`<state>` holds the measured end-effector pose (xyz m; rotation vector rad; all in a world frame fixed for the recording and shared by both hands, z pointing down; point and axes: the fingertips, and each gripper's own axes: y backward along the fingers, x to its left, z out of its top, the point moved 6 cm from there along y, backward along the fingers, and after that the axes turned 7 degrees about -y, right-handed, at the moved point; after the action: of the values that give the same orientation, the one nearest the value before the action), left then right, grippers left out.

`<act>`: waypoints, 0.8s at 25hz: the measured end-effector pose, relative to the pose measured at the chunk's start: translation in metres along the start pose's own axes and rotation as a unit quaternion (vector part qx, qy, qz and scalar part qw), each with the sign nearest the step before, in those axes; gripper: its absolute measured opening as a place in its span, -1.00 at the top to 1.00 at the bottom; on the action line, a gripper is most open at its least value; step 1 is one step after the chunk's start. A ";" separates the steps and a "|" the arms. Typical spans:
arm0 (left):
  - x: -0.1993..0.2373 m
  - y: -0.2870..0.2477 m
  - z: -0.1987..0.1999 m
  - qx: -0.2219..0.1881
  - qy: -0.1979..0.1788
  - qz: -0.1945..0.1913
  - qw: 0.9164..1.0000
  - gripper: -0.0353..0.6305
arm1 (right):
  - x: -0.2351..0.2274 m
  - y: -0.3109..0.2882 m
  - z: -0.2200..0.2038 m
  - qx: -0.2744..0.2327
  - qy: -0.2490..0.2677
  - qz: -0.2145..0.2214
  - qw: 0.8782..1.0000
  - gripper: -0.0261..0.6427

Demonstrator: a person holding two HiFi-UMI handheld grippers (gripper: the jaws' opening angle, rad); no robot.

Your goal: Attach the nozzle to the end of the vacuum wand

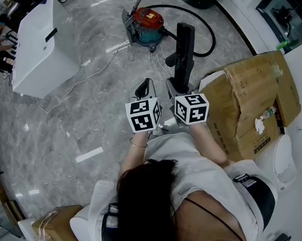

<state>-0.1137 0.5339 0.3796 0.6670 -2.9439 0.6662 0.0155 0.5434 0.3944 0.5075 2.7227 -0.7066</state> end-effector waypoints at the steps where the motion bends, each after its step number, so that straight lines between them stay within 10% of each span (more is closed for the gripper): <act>1: 0.002 0.001 0.000 0.000 -0.001 0.000 1.000 0.88 | 0.002 -0.001 -0.001 -0.001 -0.001 -0.001 1.000 0.78; 20: 0.019 -0.006 -0.001 0.002 0.011 0.001 1.000 0.88 | 0.007 -0.012 0.000 -0.001 0.000 -0.009 1.000 0.78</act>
<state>-0.1282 0.5221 0.3856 0.6529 -2.9244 0.6760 0.0043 0.5358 0.3967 0.4842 2.7297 -0.7094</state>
